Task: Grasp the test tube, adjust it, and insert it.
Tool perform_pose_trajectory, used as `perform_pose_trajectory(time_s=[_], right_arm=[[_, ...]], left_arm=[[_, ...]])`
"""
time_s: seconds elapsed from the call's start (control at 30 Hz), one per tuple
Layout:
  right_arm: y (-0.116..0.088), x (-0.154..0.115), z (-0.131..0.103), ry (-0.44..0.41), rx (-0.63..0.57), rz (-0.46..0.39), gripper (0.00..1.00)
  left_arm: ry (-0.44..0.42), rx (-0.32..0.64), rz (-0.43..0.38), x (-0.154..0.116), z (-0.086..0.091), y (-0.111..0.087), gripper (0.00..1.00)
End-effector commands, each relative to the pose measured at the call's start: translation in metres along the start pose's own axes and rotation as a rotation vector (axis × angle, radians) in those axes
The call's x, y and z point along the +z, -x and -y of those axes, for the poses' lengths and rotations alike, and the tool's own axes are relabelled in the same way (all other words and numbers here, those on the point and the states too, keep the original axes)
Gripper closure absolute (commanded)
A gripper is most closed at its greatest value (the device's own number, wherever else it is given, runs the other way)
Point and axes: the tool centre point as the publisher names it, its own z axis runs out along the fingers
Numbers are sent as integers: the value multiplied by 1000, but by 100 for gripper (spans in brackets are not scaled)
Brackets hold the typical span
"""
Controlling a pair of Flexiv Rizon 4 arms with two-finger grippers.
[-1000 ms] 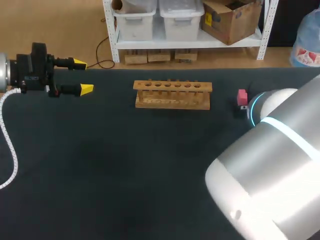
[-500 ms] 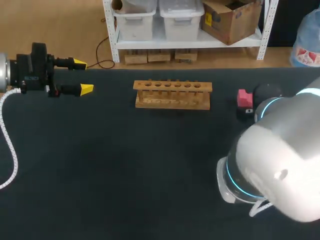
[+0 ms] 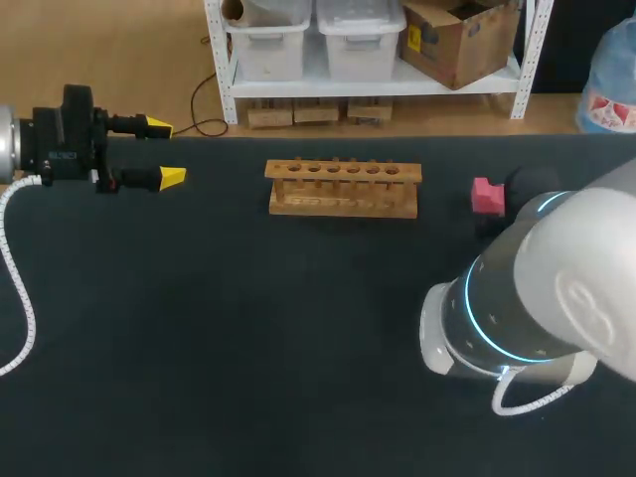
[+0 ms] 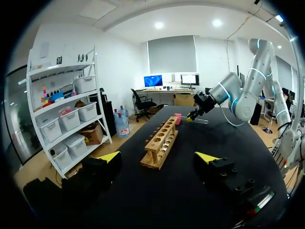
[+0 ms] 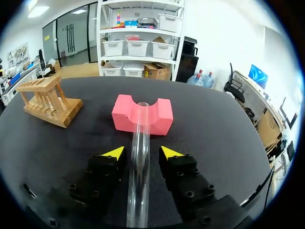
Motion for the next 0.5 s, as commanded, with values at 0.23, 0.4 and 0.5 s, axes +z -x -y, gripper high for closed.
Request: perform_pose_trajectory(time_s=[0.23,0.4,0.5], right_arm=[[-1,2,3,17,-9,-9,61],[-1,2,2,17,-11,-15,63],[-1,2,2,16,-11,-16,72]], left_arm=[[3,3,6,-1,1,-1,0],[3,3,6,-1,1,-1,0],[3,3,6,-1,1,-1,0]])
